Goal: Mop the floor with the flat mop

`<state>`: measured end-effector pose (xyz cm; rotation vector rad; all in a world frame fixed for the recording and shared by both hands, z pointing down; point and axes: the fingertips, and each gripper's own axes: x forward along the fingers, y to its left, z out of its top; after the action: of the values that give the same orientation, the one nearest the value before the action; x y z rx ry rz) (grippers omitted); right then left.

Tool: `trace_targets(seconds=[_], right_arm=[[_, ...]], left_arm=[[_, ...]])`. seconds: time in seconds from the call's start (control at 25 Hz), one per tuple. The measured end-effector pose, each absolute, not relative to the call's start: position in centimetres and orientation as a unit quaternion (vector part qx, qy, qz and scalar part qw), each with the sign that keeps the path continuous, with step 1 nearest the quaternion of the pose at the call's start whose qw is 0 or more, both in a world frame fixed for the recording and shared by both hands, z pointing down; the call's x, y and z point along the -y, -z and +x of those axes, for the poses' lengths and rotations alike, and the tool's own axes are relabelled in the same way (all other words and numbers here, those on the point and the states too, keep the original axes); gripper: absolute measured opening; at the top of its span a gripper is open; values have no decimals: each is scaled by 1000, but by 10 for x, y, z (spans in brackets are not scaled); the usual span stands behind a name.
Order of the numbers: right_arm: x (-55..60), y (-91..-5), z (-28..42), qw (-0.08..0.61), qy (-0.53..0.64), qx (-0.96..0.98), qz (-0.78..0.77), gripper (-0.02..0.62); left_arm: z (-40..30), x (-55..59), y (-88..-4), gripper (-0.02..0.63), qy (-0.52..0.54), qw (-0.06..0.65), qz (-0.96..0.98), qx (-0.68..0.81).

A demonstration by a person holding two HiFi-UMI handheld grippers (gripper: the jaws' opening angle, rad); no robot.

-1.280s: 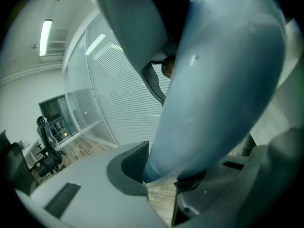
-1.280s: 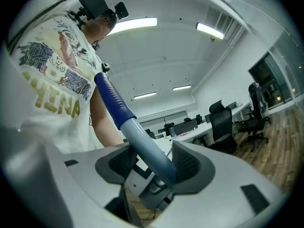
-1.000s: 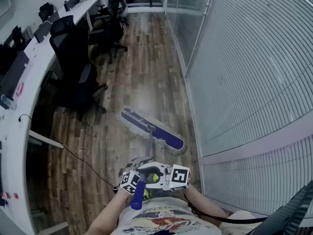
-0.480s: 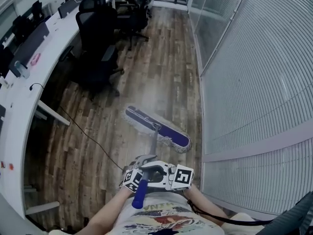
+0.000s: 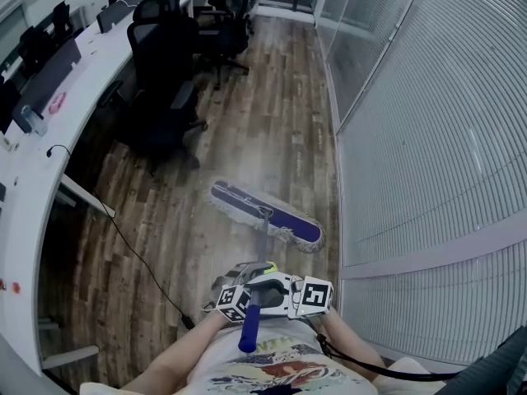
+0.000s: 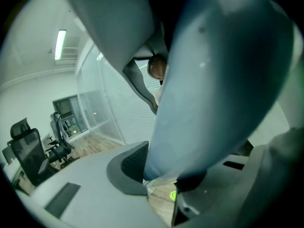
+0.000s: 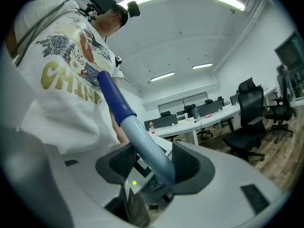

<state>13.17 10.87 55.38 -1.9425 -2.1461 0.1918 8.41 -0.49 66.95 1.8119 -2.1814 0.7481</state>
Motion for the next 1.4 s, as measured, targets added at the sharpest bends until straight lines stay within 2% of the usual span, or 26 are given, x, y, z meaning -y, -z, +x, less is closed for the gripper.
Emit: trace_targets(seconds=[0.44, 0.92, 1.4], right_arm=[[-53, -544, -11, 106, -35, 702, -703, 224], [82, -522, -226, 77, -54, 701, -707, 223], [151, -526, -384, 73, -59, 725, -683, 224]], left_arm=[[-64, 61, -657, 61, -226, 112, 590, 767], [-280, 192, -641, 63, -217, 122, 572, 782], [-432, 264, -644, 63, -235, 112, 596, 760]])
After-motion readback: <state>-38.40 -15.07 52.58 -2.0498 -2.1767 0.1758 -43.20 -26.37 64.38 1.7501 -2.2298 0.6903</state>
